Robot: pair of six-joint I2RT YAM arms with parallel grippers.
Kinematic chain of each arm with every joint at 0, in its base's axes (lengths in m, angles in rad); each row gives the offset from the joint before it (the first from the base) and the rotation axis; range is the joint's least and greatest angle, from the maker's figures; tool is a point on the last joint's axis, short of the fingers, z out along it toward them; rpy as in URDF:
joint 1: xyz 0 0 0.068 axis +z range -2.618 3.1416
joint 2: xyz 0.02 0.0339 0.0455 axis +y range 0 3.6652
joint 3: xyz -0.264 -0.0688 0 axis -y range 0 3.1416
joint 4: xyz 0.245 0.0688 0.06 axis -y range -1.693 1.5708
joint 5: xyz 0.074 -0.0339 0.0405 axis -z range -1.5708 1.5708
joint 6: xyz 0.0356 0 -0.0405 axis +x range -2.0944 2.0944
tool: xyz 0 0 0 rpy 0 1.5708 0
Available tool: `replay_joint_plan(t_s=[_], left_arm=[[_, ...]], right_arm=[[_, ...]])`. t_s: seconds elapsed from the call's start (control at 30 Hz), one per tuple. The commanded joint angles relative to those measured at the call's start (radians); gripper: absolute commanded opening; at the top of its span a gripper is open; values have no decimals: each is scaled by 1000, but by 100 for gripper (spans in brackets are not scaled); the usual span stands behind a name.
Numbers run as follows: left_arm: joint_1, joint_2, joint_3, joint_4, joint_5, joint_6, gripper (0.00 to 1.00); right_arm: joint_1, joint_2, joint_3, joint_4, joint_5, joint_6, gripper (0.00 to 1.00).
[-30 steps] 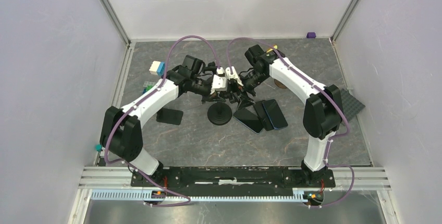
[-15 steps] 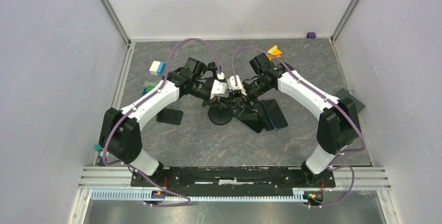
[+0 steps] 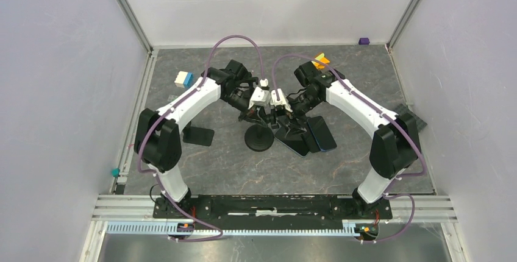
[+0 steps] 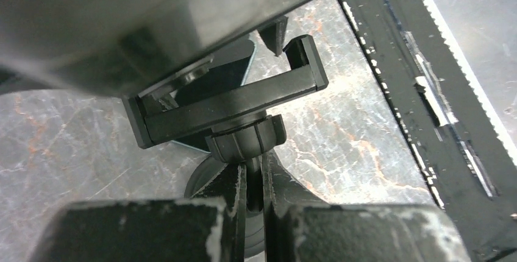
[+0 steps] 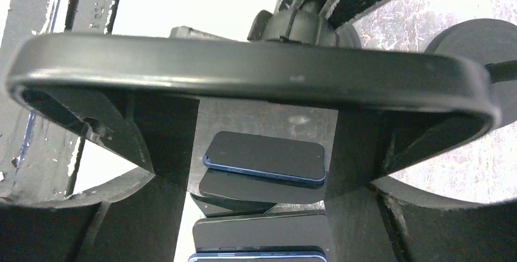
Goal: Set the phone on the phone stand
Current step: Install the phone on the phone stand.
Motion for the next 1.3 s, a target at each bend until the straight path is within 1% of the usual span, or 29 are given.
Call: replay_joint_plan(t_s=[0.0, 0.23, 0.3, 0.4, 0.5, 0.63, 0.73, 0.77, 0.83, 0.87, 0.93, 0.97, 1.03, 1.1, 1.17, 1.27], left_arm=[[-11, 64, 45, -292, 79, 108, 2], [27, 105, 97, -489, 88, 302, 3], [28, 108, 96, -520, 85, 338, 7], [30, 102, 87, -511, 69, 341, 17], [33, 85, 71, -455, 42, 284, 27], [33, 40, 28, -330, -2, 178, 43], [35, 8, 13, -250, -47, 93, 66], [35, -2, 11, -233, -60, 64, 76], [38, -33, 1, -193, -87, 22, 89], [39, -56, -5, -172, -102, -10, 98], [39, -116, -38, -102, -146, -102, 100], [39, -157, -64, -37, -166, -159, 100], [37, -262, -145, 130, -226, -351, 100], [26, -375, -248, 293, -320, -490, 100], [-6, -484, -327, 379, -431, -548, 100], [-86, -623, -415, 454, -581, -581, 100]], right_arm=[[-10, -47, 59, 92, -35, -13, 0], [-34, -158, -27, 210, 34, 126, 0], [-42, -186, -58, 245, 40, 164, 0], [-46, -224, -117, 312, 55, 224, 0], [-46, -242, -159, 358, 60, 263, 0], [-46, -254, -203, 393, 54, 290, 0], [-45, -264, -239, 423, 50, 310, 0], [-45, -266, -246, 431, 48, 313, 0], [-45, -271, -263, 441, 45, 320, 0], [-46, -275, -274, 447, 42, 323, 0], [-47, -284, -291, 465, 40, 333, 0], [-46, -288, -298, 473, 39, 339, 0], [-45, -294, -309, 493, 33, 357, 0], [-45, -303, -328, 536, 25, 393, 0], [-45, -317, -349, 601, 23, 456, 0], [-46, -340, -372, 709, 38, 563, 0]])
